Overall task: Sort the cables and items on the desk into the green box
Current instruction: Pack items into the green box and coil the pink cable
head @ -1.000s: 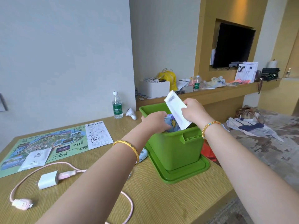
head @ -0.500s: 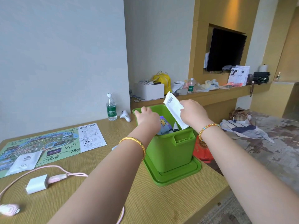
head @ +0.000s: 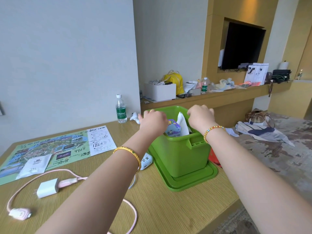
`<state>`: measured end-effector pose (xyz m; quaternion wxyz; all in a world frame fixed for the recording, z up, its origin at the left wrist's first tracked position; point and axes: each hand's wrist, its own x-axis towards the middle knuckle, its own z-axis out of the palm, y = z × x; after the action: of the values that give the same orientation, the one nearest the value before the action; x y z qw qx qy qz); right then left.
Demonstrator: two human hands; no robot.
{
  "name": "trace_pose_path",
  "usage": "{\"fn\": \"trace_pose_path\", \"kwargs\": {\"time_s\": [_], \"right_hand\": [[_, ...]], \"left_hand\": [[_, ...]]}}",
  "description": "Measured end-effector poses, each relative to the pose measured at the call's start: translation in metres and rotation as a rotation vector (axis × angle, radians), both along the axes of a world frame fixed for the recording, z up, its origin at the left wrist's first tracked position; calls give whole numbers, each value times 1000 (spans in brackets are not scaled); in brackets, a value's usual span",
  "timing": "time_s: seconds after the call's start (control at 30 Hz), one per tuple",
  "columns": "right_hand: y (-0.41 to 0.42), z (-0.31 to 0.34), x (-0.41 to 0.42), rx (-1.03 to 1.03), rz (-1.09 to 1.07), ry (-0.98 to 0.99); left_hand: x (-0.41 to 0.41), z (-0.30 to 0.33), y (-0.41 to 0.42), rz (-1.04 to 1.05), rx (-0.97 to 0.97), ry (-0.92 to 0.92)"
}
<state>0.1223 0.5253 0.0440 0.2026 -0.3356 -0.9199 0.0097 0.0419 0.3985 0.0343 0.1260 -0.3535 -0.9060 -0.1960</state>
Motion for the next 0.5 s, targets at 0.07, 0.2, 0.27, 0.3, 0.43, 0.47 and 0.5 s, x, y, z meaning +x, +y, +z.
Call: {"fn": "trace_pose_path", "kwargs": {"time_s": [0.07, 0.2, 0.27, 0.3, 0.43, 0.47, 0.5], "right_hand": [[-7, 2, 3, 27, 73, 207], [-49, 3, -3, -19, 276, 488], [-80, -2, -10, -18, 384, 611], [-98, -7, -14, -33, 448, 653], [-167, -43, -40, -181, 632, 618], [-182, -54, -47, -226, 656, 569], [-197, -65, -53, -273, 678, 514]], "left_hand": [[-3, 1, -11, -56, 120, 2], [-6, -2, -46, -134, 335, -32], [-7, -10, -69, -111, 380, -46], [-8, -16, -82, -91, 401, -55], [-19, -48, -145, 7, 442, -103], [-23, -57, -163, 42, 432, -118], [-27, -66, -180, 82, 419, -134]]}}
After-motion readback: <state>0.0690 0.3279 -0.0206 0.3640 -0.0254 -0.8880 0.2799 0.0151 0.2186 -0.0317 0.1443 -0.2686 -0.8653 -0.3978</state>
